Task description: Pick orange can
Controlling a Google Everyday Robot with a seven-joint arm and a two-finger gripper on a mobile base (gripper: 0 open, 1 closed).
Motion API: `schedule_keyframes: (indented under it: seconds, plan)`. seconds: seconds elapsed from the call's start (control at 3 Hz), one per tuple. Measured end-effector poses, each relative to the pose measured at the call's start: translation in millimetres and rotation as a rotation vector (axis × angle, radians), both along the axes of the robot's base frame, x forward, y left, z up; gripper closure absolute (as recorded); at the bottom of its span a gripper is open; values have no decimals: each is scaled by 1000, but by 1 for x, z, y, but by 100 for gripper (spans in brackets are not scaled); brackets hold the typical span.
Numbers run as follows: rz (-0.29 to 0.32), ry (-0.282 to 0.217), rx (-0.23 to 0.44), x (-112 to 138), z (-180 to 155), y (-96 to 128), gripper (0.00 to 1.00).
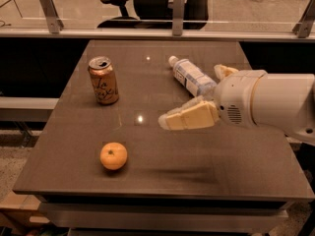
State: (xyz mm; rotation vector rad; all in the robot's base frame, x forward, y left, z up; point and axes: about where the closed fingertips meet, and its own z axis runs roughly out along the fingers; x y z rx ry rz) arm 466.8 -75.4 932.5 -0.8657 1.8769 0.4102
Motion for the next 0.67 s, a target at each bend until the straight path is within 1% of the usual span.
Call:
schedule_keyframes:
  seconds: [0.67]
  plan:
    - [42, -58, 124, 32, -9, 28, 0]
